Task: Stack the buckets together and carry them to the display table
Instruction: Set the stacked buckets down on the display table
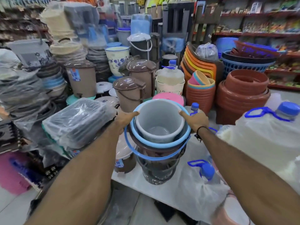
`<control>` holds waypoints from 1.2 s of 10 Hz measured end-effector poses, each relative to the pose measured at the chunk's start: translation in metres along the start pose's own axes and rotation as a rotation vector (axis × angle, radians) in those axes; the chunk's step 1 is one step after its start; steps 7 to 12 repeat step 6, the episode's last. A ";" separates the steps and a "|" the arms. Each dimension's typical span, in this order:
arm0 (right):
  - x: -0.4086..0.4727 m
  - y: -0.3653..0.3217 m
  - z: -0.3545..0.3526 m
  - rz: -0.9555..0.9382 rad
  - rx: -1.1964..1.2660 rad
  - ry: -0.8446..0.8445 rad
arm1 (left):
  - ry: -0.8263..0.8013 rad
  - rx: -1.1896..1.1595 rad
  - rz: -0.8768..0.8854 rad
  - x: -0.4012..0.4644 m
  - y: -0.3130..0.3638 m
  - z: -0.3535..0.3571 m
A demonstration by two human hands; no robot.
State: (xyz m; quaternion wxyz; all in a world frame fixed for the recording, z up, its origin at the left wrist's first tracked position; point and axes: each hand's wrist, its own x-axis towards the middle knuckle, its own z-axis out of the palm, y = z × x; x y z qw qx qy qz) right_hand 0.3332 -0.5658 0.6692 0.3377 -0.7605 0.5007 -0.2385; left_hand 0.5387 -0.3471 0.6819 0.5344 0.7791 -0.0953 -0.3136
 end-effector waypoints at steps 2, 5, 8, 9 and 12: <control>0.027 0.046 0.069 0.171 -0.141 -0.204 | -0.043 0.264 -0.170 0.076 -0.057 0.022; 0.032 0.110 0.159 0.465 -0.152 -0.366 | -0.214 0.545 -0.302 0.156 -0.139 0.051; 0.035 0.103 0.165 0.444 -0.166 -0.346 | -0.214 0.616 -0.254 0.165 -0.137 0.051; 0.035 0.103 0.165 0.444 -0.166 -0.346 | -0.214 0.616 -0.254 0.165 -0.137 0.051; 0.035 0.103 0.165 0.444 -0.166 -0.346 | -0.214 0.616 -0.254 0.165 -0.137 0.051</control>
